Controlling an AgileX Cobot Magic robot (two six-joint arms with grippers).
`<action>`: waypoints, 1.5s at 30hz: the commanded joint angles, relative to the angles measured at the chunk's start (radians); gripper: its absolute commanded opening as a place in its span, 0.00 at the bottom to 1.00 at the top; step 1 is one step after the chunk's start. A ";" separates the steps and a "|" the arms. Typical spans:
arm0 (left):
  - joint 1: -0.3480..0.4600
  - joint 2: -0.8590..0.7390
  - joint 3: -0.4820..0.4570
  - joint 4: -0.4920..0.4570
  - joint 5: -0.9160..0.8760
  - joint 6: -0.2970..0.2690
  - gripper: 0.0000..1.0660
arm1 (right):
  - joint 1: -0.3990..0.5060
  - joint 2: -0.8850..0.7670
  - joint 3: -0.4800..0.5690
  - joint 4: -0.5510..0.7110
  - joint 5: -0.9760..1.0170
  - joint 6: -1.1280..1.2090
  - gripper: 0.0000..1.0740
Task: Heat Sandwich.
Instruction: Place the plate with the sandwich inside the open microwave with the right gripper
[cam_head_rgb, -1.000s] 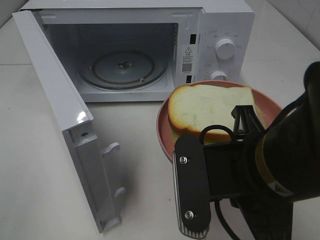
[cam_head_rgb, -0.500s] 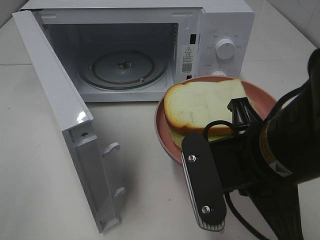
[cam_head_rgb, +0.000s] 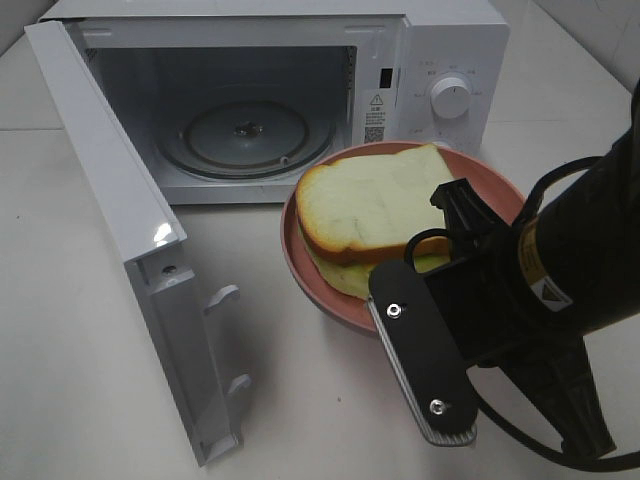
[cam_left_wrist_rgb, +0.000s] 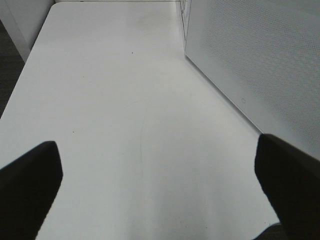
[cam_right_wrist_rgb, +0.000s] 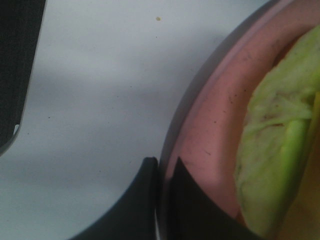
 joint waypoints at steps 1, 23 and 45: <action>-0.005 0.000 -0.008 -0.001 0.007 0.001 0.94 | -0.024 -0.006 -0.003 0.017 -0.034 -0.070 0.00; -0.005 0.000 -0.008 -0.001 0.007 0.001 0.94 | -0.201 -0.006 -0.003 0.231 -0.100 -0.480 0.00; -0.005 0.000 -0.008 -0.001 0.007 0.001 0.94 | -0.208 0.044 -0.039 0.324 -0.101 -0.563 0.00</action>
